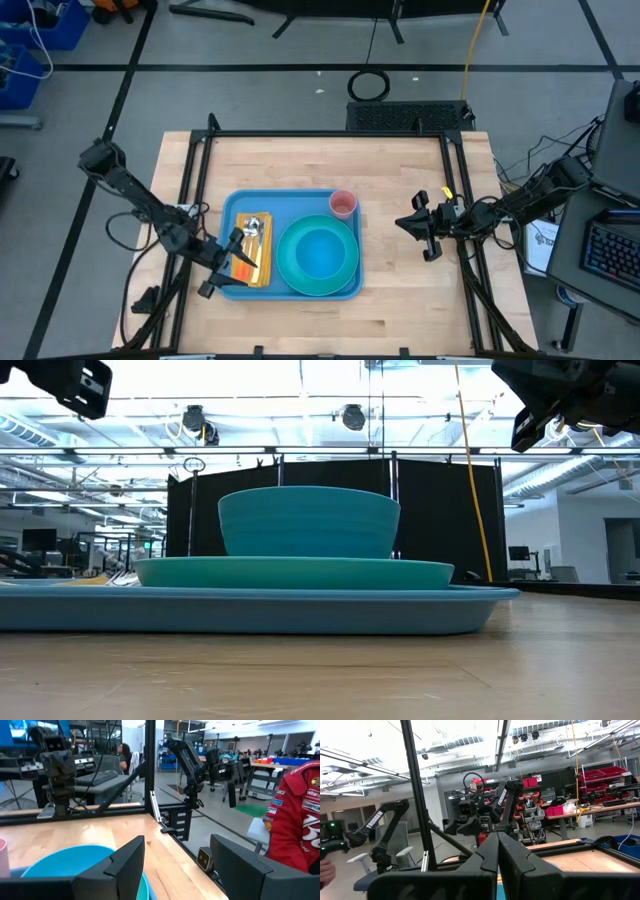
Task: Set up tray
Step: Return to Home Position
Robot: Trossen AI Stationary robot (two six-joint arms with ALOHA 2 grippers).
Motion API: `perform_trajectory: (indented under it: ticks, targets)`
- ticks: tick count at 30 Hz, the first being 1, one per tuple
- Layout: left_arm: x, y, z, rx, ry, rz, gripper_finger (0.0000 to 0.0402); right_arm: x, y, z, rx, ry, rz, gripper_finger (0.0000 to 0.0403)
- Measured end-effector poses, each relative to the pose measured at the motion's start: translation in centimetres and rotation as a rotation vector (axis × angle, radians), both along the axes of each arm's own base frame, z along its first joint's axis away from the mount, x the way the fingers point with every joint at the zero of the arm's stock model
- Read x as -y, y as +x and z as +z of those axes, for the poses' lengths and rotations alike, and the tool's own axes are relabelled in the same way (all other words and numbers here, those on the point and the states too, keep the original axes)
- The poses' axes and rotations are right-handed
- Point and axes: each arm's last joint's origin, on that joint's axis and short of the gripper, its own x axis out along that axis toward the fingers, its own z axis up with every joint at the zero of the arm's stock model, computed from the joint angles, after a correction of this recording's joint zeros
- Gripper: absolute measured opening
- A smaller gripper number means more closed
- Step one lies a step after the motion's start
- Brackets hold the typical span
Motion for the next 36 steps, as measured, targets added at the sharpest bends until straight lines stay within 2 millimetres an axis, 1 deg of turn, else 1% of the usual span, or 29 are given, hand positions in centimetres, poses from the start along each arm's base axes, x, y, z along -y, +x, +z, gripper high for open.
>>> perform_trajectory:
  ticks: [11, 21, 36]
  targets:
    - [-2.0, -2.2, -1.4, 0.034, 0.004, -0.02, 0.023, 0.0, 0.0, 0.0, 0.0, 0.0, 0.0, 0.0]
    - [-2.9, -3.3, -1.3, 0.031, 0.027, -0.035, 0.023, 0.0, 0.0, 0.0, 0.0, 0.0, 0.0, 0.0]
    - [-3.7, -5.1, -1.1, 0.058, 0.094, -0.095, 0.023, 0.0, 0.0, 0.0, 0.0, 0.0, 0.0, 0.0]
